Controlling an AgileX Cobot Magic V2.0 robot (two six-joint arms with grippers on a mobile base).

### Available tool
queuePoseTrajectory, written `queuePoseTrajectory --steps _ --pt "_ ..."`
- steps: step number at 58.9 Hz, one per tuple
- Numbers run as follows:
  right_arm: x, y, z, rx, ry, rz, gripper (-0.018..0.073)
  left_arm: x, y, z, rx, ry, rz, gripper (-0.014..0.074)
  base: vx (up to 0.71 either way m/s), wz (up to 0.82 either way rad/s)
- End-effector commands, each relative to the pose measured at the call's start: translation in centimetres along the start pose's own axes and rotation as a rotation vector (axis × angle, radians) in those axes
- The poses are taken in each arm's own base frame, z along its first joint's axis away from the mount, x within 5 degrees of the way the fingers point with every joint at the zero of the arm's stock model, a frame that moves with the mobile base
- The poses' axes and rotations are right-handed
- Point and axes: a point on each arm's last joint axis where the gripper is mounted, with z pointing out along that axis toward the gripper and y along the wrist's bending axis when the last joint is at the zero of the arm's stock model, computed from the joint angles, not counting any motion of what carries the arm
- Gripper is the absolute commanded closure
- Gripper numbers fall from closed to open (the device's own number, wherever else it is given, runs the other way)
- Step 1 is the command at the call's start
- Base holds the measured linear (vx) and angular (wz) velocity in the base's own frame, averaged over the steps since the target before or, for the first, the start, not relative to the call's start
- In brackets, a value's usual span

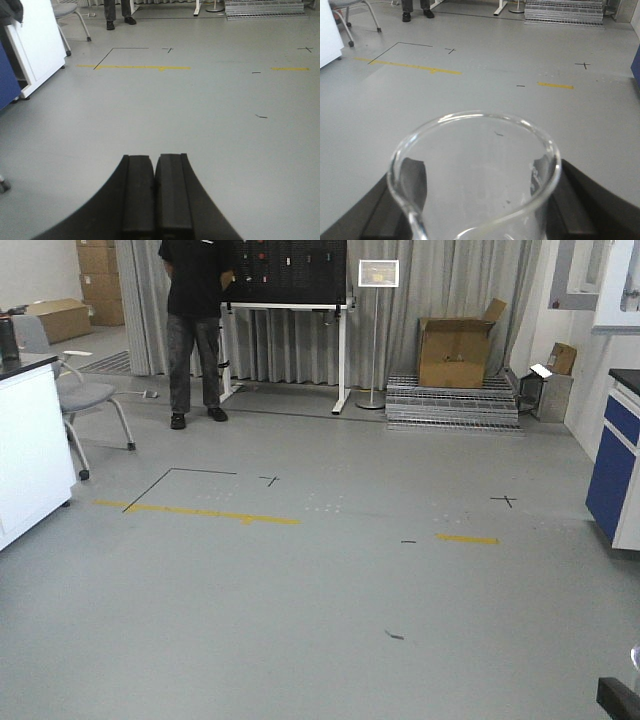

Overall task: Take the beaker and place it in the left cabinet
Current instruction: 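Drive the base across the lab to the open white cabinet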

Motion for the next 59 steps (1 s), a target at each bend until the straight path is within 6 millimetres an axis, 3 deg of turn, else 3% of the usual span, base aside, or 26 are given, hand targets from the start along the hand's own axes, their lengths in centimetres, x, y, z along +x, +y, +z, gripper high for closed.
queuePoseTrajectory --steps 1,59 --pt "-1.68 0.32 -0.32 -0.038 -0.091 -0.013 0.0561 -1.2 -0.14 -0.28 0.018 -0.099 -0.001 0.0593 0.66 -0.09" --pt "-1.65 0.3 -0.32 -0.035 -0.088 -0.013 0.0561 -1.2 -0.14 -0.28 0.018 -0.099 -0.001 0.0593 0.71 -0.02"
